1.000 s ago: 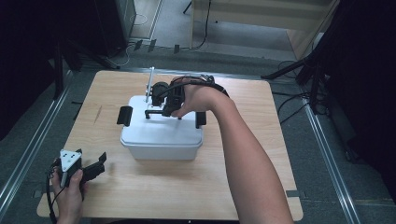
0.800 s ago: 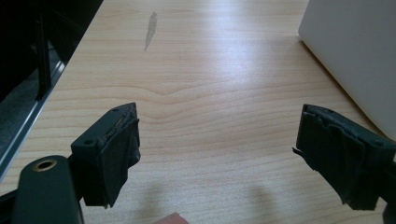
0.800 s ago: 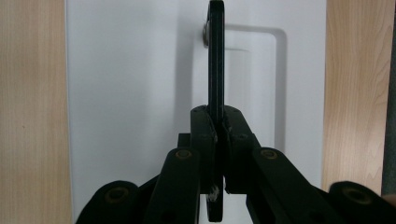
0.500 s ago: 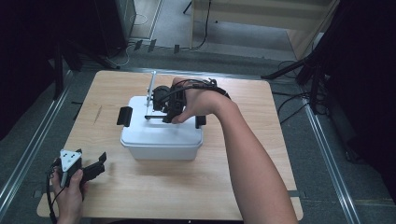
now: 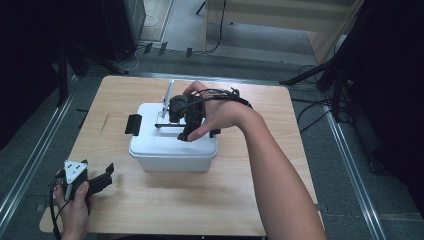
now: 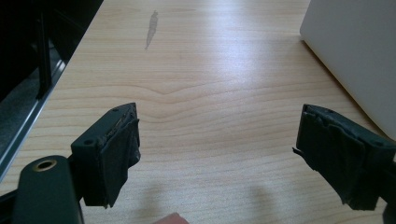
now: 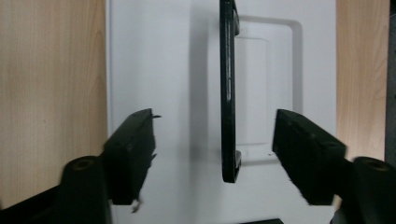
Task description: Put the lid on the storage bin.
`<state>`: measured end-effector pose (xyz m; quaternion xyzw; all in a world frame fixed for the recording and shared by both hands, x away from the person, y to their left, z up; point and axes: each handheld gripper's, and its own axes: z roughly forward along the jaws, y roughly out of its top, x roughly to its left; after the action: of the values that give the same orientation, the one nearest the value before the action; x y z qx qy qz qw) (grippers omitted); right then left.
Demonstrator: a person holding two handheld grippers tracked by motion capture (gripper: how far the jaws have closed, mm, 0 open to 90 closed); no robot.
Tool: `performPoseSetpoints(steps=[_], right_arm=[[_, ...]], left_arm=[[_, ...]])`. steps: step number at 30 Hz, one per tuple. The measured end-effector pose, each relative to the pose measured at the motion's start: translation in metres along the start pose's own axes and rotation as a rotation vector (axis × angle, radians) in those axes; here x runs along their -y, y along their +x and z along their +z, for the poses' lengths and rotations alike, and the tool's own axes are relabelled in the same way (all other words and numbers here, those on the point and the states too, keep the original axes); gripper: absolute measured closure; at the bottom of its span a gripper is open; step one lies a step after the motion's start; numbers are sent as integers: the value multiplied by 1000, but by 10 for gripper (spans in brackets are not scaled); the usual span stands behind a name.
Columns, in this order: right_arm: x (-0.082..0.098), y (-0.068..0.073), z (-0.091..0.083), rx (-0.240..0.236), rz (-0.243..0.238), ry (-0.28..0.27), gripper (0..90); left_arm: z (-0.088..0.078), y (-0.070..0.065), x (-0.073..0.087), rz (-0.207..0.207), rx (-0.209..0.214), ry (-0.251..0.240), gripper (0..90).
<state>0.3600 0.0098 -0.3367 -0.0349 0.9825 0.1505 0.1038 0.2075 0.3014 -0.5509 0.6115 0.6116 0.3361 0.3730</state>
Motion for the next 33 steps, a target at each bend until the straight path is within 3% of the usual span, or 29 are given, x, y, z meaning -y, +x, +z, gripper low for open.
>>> performPoseSetpoints(steps=[3,4,8,10,12,33], right_arm=[[5,-2,-2,22,17,-15,141],[7,-2,-4,26,43,-16,124],[14,-2,-7,35,48,-8,1],[18,-2,-9,39,61,-10,0],[23,-3,-13,50,45,-25,0],[91,-2,-34,113,194,-62,0]], left_arm=[[0,0,0,-2,1,-2,143],[0,0,0,-2,0,-2,143],[0,0,0,-2,-2,-4,143],[0,0,0,-3,-2,-4,143],[0,0,0,-2,-1,-3,143],[0,-1,0,10,3,-1,143]])
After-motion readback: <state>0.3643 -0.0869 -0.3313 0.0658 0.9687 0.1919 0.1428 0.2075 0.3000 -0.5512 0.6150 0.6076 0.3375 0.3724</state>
